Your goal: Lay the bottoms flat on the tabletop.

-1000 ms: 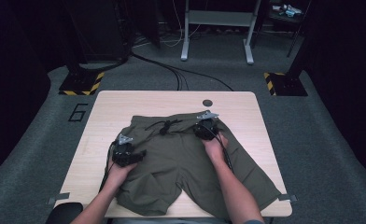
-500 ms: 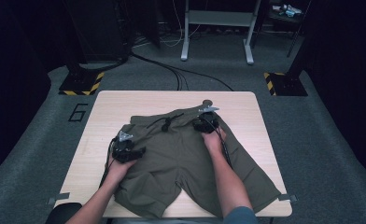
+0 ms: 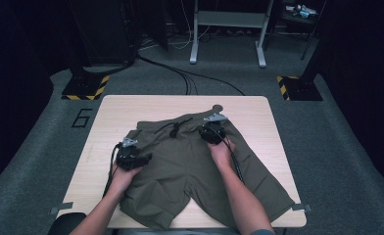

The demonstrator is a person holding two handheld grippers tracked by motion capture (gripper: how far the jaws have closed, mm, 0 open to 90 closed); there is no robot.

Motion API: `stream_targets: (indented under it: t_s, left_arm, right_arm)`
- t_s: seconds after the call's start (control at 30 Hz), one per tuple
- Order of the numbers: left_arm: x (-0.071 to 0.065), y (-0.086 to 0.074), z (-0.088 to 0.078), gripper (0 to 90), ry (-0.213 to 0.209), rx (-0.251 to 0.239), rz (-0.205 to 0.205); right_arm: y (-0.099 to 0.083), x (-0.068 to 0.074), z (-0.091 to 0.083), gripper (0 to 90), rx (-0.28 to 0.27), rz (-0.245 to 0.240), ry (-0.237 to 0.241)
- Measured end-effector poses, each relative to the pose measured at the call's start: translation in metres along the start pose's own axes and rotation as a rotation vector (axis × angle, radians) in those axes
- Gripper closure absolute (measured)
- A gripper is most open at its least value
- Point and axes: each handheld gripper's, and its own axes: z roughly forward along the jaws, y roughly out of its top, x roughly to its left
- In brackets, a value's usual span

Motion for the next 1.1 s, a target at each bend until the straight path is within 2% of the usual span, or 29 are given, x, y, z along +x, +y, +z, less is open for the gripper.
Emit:
stream_targets:
  t_s: [0.13, 0.3, 0.37, 0.47, 0.5, 0.6, 0.67, 0.7, 0.73, 0.83, 1.03, 1.1]
  left_arm:
    - [-0.001, -0.004, -0.008, 36.3, 0.012, -0.011, -0.009]
    - [0.000, -0.011, -0.010, 36.1, 0.013, -0.007, -0.026]
    - [0.001, -0.010, -0.010, 36.0, 0.009, 0.004, -0.016]
    - [0.000, -0.009, -0.010, 36.1, 0.012, -0.013, -0.013]
    - [0.000, -0.009, -0.010, 36.1, 0.014, -0.009, -0.009]
    - [-0.001, -0.008, -0.012, 35.9, 0.014, -0.019, -0.004]
    - [-0.002, -0.007, -0.013, 35.9, 0.012, -0.023, -0.005]
    - [-0.002, -0.007, -0.013, 35.7, 0.011, -0.022, -0.005]
    - [-0.002, -0.006, -0.014, 35.7, 0.011, -0.022, -0.003]
    - [-0.003, -0.005, -0.016, 35.5, 0.011, -0.037, 0.002]
    - [-0.004, -0.003, -0.020, 35.3, 0.010, -0.047, 0.003]
    - [-0.003, -0.003, -0.020, 35.0, 0.004, -0.044, 0.000]
  right_arm:
    - [0.001, 0.025, 0.007, 77.0, -0.003, -0.061, 0.037]
    - [0.005, 0.048, 0.021, 79.8, 0.000, -0.063, 0.081]
    - [0.007, 0.053, 0.028, 79.4, 0.006, -0.083, 0.091]
    - [0.011, 0.058, 0.039, 75.5, 0.016, -0.081, 0.096]
    - [0.012, 0.059, 0.043, 74.5, 0.025, -0.062, 0.104]
    - [0.014, 0.057, 0.054, 71.5, 0.040, -0.072, 0.086]
    - [0.014, 0.056, 0.059, 69.6, 0.067, -0.045, 0.067]
    - [0.014, 0.053, 0.061, 69.8, 0.057, -0.054, 0.062]
    - [0.015, 0.053, 0.062, 69.9, 0.058, -0.032, 0.054]
    - [0.016, 0.048, 0.064, 69.9, 0.057, -0.036, 0.016]
    - [0.019, 0.025, 0.066, 68.4, 0.058, 0.031, -0.046]
    - [0.021, 0.016, 0.069, 59.8, 0.054, 0.030, -0.070]
